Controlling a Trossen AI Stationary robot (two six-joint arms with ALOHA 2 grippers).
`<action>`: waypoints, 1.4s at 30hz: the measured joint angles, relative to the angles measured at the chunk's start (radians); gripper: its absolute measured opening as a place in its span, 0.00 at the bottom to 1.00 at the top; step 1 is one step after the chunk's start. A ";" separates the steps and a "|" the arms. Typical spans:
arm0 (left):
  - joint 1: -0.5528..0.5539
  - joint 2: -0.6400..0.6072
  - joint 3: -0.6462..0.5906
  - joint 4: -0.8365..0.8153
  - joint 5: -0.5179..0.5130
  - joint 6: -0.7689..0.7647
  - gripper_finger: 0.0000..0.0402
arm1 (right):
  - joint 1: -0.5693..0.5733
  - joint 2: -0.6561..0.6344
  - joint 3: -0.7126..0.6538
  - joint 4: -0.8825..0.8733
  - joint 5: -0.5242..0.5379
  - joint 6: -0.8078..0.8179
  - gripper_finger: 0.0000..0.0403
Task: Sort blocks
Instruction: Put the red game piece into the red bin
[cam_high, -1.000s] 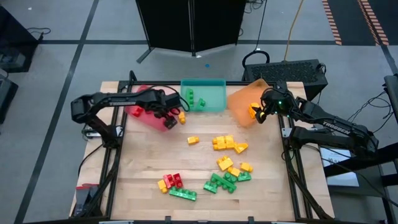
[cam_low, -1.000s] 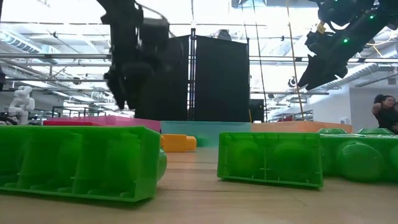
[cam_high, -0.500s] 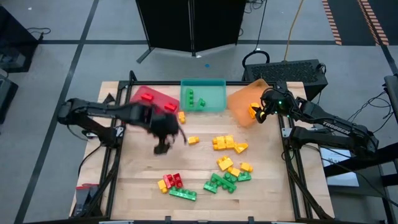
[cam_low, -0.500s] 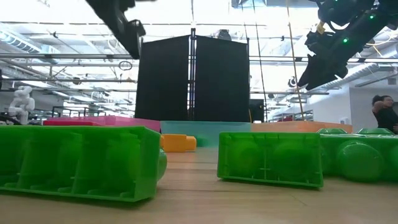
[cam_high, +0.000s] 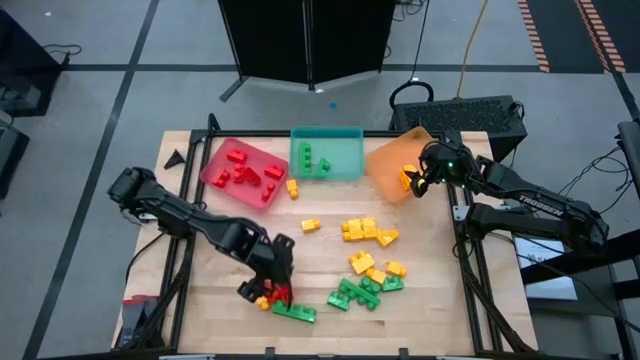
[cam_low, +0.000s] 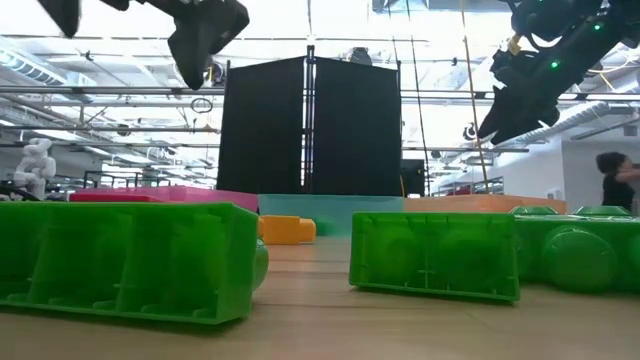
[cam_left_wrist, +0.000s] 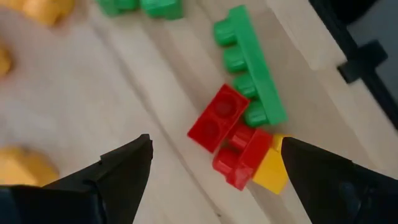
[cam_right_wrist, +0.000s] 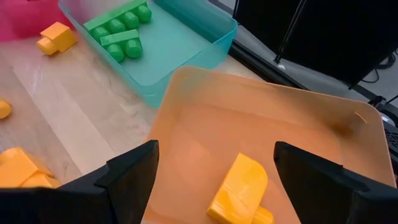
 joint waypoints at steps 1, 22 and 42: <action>-0.005 0.011 0.000 0.003 0.000 0.030 0.89 | 0.000 0.000 0.000 0.000 0.000 0.000 0.78; 0.034 0.269 0.000 0.078 0.023 0.300 0.89 | 0.000 0.000 0.000 -0.009 0.000 0.026 0.78; 0.036 0.308 -0.034 0.259 0.064 0.392 0.34 | 0.000 0.000 0.000 -0.018 0.000 0.015 0.78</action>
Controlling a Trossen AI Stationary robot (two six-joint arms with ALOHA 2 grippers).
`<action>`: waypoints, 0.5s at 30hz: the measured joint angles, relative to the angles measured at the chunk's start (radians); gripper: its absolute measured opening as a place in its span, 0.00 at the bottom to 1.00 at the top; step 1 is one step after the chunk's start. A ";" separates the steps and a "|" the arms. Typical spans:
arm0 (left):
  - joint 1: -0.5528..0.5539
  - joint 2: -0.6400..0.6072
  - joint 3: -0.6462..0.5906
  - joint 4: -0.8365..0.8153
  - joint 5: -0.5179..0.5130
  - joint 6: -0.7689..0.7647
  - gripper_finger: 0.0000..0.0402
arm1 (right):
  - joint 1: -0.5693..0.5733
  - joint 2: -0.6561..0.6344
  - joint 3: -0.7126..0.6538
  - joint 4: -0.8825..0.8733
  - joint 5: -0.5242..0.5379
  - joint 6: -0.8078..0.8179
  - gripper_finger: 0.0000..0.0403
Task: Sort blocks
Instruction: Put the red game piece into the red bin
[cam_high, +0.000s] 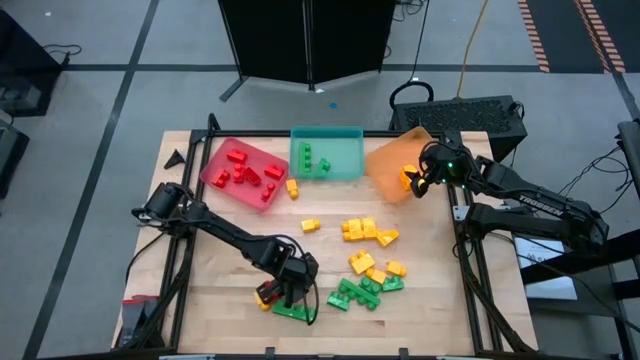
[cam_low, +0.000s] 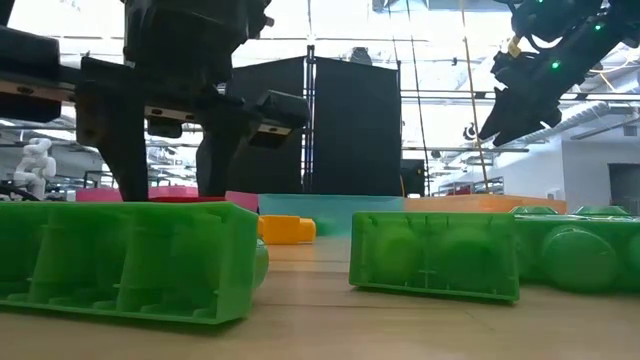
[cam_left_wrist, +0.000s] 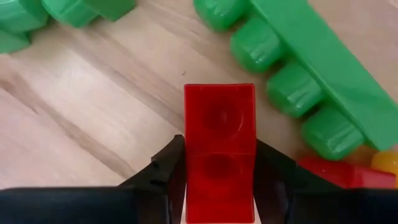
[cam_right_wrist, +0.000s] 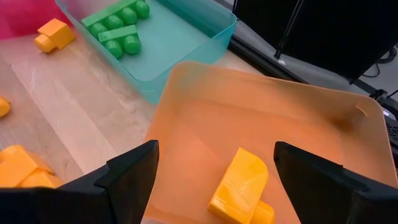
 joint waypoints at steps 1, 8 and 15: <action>0.000 0.000 0.000 -0.001 -0.004 -0.012 0.34 | 0.000 0.000 0.000 0.000 0.000 0.000 0.78; 0.057 -0.035 0.032 -0.090 -0.127 -0.238 0.34 | 0.000 0.000 0.000 0.001 0.000 0.003 0.78; 0.202 -0.189 0.077 -0.167 -0.383 -0.652 0.34 | 0.000 0.000 0.000 0.001 0.001 0.006 0.78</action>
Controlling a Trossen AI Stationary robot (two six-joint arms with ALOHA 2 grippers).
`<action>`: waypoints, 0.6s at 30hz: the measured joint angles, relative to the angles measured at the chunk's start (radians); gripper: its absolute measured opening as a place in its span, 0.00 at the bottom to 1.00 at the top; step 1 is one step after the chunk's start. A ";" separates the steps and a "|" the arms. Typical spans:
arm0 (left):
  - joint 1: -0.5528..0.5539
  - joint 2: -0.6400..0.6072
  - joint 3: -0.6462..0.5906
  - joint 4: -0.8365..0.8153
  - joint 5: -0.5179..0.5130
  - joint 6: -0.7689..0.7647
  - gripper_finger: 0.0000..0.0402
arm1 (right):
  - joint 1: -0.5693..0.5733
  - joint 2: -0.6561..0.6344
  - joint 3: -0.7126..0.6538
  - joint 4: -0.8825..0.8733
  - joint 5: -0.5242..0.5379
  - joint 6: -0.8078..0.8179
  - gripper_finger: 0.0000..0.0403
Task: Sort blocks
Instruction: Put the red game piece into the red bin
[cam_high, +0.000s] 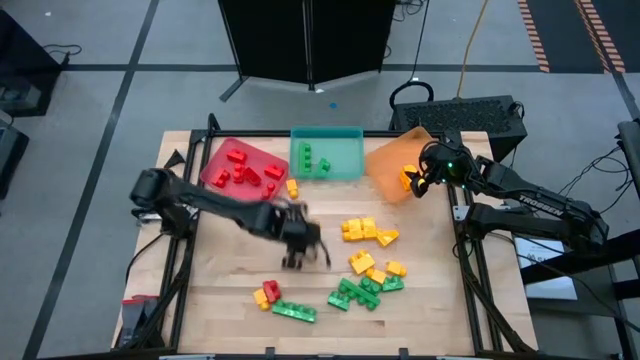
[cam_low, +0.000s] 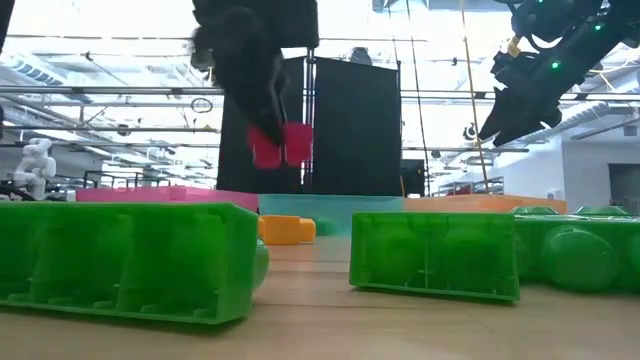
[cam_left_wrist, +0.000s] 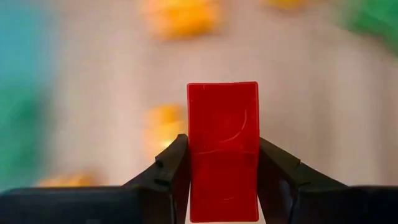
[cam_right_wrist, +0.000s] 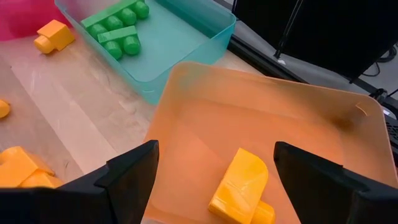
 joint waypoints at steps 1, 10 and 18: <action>0.026 -0.030 0.000 -0.024 -0.053 -0.074 0.34 | 0.000 0.000 0.000 0.000 0.000 0.001 0.78; 0.268 -0.280 -0.067 -0.321 -0.331 -0.519 0.34 | 0.000 0.000 0.000 0.002 0.000 0.001 0.78; 0.447 -0.382 -0.304 -0.152 -0.203 -0.523 0.34 | 0.000 0.000 0.000 0.010 0.000 -0.002 0.78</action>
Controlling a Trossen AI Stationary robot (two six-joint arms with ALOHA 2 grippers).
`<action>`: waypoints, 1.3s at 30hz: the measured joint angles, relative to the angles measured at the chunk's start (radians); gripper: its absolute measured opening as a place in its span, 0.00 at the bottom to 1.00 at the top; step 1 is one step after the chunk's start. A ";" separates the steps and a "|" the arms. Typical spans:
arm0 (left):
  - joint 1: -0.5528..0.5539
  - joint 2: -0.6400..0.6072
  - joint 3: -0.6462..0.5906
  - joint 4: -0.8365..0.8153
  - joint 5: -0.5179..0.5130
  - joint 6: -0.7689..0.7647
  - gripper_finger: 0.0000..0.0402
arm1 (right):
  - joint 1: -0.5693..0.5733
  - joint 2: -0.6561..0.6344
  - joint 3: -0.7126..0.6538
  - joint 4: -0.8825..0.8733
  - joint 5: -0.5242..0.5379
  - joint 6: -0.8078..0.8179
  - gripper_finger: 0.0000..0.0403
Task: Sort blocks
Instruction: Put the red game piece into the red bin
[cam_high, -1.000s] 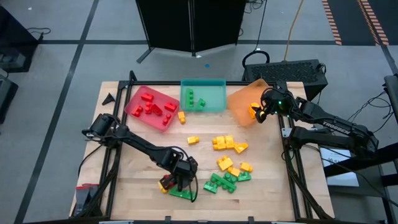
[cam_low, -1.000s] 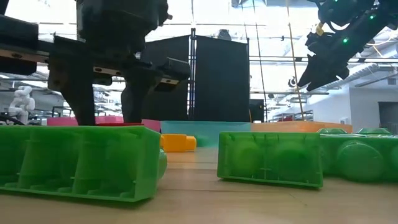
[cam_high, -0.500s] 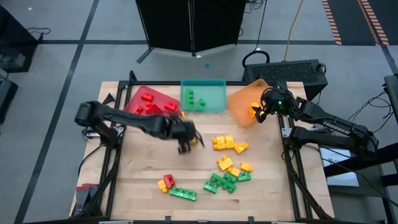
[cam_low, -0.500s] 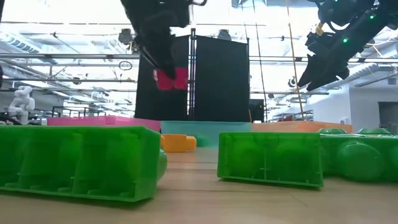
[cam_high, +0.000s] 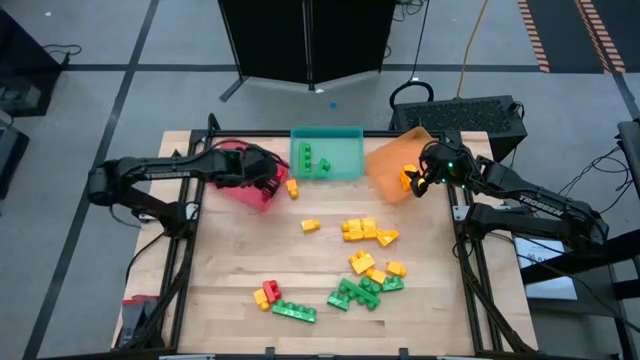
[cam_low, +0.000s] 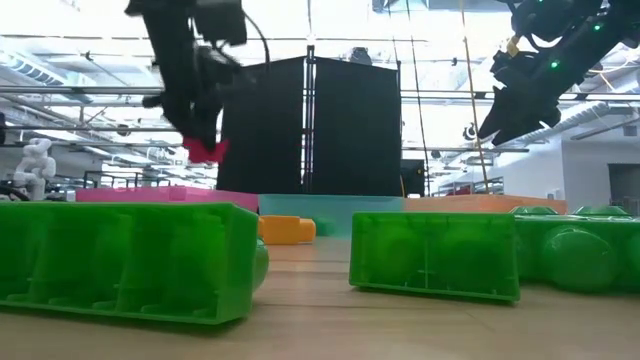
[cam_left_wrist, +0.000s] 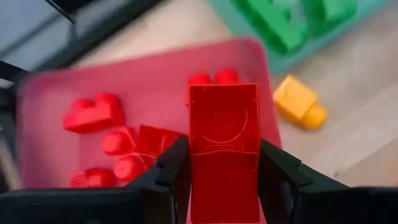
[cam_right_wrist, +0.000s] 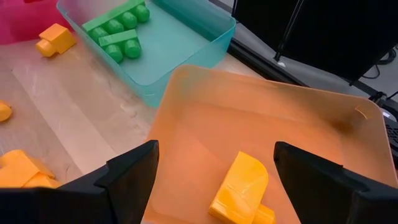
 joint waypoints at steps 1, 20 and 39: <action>0.021 0.000 -0.026 0.021 0.018 0.018 0.34 | 0.000 0.000 0.000 0.000 0.000 0.000 0.78; 0.406 0.066 -0.151 0.267 0.068 0.241 0.34 | 0.000 0.000 0.000 0.006 0.000 0.020 0.78; 0.618 0.240 -0.151 0.278 0.009 0.416 0.37 | 0.000 0.000 0.000 -0.003 -0.001 0.038 0.78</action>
